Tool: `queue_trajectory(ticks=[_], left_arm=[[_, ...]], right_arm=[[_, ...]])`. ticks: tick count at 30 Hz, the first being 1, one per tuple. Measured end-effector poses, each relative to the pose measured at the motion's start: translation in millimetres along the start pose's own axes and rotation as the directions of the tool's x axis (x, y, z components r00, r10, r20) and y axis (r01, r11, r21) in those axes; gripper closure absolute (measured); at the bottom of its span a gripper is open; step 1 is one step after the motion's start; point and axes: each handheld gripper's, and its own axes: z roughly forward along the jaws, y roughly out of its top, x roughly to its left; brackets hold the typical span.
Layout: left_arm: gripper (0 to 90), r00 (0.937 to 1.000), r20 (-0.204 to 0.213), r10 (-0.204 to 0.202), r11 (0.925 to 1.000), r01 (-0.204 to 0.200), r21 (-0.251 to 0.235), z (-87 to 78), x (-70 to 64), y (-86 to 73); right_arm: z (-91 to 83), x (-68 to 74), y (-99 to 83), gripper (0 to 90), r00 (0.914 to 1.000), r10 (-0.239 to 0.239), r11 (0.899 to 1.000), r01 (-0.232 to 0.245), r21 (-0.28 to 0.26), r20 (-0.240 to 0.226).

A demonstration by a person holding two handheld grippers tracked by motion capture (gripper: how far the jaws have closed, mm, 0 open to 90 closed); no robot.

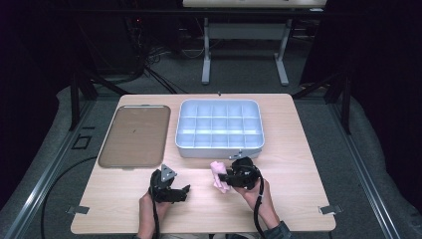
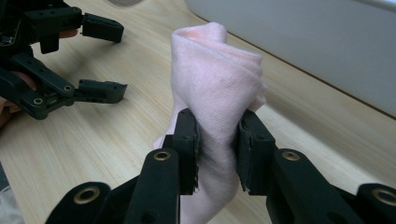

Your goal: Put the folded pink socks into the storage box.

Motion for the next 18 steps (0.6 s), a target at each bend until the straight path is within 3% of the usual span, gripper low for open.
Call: queue_trajectory(ticks=[18], left_arm=[[11.2,1.0,-0.001,-0.002,1.0,0.002,0.002,0.0,0.1,0.2]], right_arm=[[-18.3,-16.0,-1.3,71.4,0.9984,0.03,0.999,-0.028,-0.043,0.048]])
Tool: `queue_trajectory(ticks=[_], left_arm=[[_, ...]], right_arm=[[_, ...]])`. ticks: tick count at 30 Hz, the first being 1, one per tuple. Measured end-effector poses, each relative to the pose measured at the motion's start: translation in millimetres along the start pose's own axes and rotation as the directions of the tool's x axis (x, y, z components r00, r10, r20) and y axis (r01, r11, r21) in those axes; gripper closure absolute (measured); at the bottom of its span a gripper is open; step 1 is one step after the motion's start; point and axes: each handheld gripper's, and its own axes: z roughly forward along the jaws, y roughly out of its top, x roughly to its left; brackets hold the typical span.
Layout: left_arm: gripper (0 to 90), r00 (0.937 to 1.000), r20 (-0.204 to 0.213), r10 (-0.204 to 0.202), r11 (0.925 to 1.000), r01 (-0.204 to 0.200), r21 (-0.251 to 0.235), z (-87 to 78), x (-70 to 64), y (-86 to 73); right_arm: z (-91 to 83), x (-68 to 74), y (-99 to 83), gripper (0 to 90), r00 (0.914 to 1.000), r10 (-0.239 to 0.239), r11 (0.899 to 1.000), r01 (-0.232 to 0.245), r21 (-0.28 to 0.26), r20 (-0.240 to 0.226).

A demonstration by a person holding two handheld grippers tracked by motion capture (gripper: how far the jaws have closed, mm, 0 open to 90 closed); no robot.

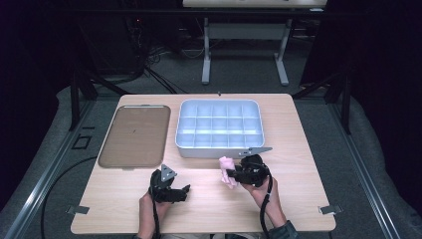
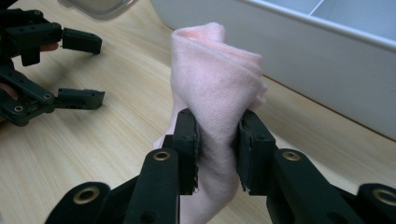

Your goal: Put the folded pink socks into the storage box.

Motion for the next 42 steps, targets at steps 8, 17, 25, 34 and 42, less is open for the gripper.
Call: queue_trajectory(ticks=[8,17,25,34,42], left_arm=[[11.2,1.0,-0.001,-0.001,1.0,0.001,0.0,0.0,-0.1,0.0],[11.2,1.0,-0.001,-0.002,1.0,0.002,0.0,0.0,-0.1,0.1],[11.2,1.0,-0.002,-0.002,1.0,0.002,0.001,0.1,-0.1,0.3],[11.2,1.0,-0.002,-0.002,1.0,0.002,0.001,0.1,-0.2,0.3],[11.3,1.0,-0.002,-0.001,1.0,0.001,0.001,0.1,-0.1,0.3]], right_arm=[[-8.6,-5.4,1.1,71.4,0.9998,0.009,1.0,-0.008,-0.02,0.021],[-17.1,-10.5,0.7,71.4,0.9993,0.018,0.998,-0.017,-0.058,0.033],[-27.0,-13.7,3.0,71.4,0.9986,0.022,0.996,-0.017,-0.084,0.049],[-41.1,-14.8,8.9,71.4,0.9978,0.019,0.991,-0.01,-0.134,0.064],[-53.2,-15.8,19.4,71.4,0.9965,0.008,0.988,0.006,-0.156,0.084]])
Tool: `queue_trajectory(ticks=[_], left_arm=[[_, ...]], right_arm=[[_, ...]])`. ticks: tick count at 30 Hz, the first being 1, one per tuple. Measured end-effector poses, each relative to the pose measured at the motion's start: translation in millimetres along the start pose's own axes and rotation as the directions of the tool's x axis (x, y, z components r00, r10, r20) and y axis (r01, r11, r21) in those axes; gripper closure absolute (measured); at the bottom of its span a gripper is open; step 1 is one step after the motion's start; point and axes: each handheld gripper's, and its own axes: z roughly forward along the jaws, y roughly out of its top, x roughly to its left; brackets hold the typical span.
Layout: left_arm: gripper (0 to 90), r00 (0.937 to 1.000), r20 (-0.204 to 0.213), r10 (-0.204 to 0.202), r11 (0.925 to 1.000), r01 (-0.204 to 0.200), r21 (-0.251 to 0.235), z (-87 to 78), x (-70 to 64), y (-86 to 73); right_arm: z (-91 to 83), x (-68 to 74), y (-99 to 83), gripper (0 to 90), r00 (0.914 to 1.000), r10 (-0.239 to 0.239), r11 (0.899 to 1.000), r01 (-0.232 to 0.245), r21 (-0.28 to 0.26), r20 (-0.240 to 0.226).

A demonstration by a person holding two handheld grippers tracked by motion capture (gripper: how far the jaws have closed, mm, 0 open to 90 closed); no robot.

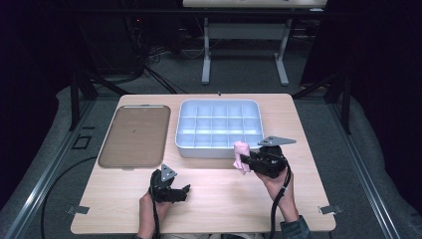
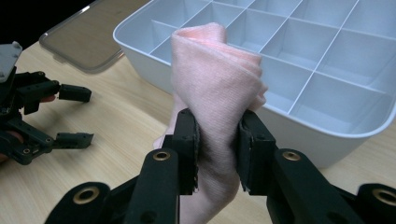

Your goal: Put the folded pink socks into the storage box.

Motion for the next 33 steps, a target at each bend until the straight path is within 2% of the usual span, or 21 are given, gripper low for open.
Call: queue_trajectory(ticks=[15,22,33], left_arm=[[11.3,1.0,0.0,-0.001,1.0,0.001,0.0,0.0,-0.1,0.0],[11.3,1.0,0.0,-0.001,1.0,0.001,-0.001,0.0,-0.1,0.0],[11.3,1.0,0.0,-0.002,1.0,0.002,-0.001,0.1,-0.2,0.0]], right_arm=[[-9.9,-11.4,24.6,71.3,0.9994,-0.014,0.998,0.016,-0.059,0.031],[-8.6,-21.2,33.4,71.3,0.9979,-0.006,0.997,0.011,-0.08,0.065],[0.6,-41.6,44.1,71.3,0.9942,0.012,0.998,-0.005,-0.07,0.107]])
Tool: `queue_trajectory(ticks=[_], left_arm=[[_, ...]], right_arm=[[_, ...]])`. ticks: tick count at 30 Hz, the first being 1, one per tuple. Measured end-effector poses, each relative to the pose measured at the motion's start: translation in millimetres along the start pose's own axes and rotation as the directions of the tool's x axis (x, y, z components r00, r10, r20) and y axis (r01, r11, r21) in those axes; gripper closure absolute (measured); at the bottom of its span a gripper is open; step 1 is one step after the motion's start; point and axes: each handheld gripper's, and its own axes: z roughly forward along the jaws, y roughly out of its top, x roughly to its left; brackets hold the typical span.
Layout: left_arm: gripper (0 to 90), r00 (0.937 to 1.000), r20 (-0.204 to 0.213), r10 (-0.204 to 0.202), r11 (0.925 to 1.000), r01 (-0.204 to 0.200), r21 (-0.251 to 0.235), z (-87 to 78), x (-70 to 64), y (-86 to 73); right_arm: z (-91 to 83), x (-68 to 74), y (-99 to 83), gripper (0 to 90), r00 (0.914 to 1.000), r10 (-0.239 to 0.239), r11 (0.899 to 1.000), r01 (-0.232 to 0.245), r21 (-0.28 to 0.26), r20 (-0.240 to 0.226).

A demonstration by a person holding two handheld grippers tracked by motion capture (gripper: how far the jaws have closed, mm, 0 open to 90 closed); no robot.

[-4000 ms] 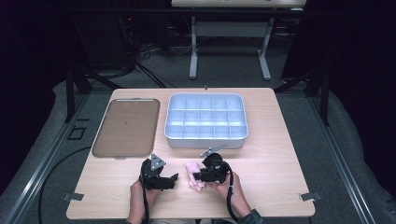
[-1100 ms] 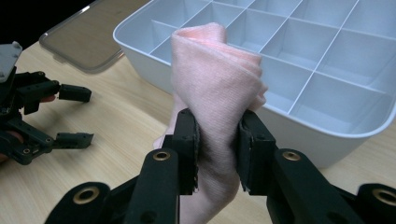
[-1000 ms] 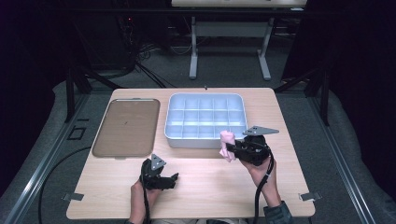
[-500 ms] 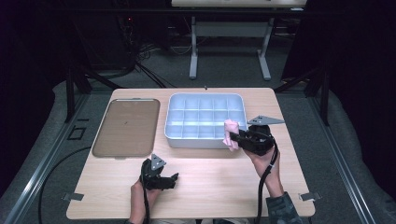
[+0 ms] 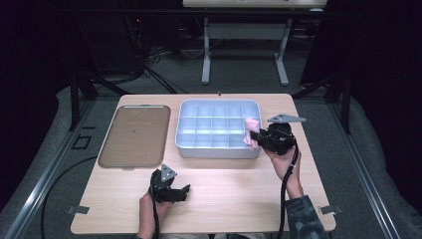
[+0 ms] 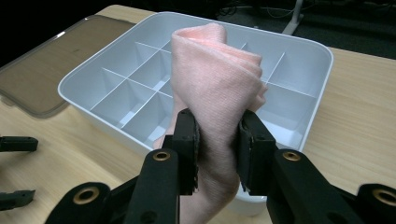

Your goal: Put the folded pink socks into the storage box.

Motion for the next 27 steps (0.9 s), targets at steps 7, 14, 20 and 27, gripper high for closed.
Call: queue_trajectory(ticks=[7,14,20,27], left_arm=[[11.4,1.0,0.0,0.001,1.0,-0.001,0.0,0.0,0.0,0.0],[11.5,1.0,0.001,0.001,1.0,-0.001,0.0,0.0,0.0,0.0],[11.5,1.0,0.001,0.001,1.0,-0.001,0.0,0.0,0.0,0.0],[11.5,1.0,0.001,0.0,1.0,0.0,0.0,0.0,0.0,0.0]], right_arm=[[9.1,-8.0,4.4,71.4,0.9997,-0.003,1.0,0.003,0.024,0.023],[20.6,-12.0,7.7,71.4,0.9992,-0.001,0.999,0.0,0.034,0.041],[29.6,-15.0,8.5,71.3,0.9981,-0.008,0.999,0.005,0.052,0.061],[40.5,-20.9,7.6,71.3,0.9966,-0.009,0.998,0.004,0.067,0.082]])
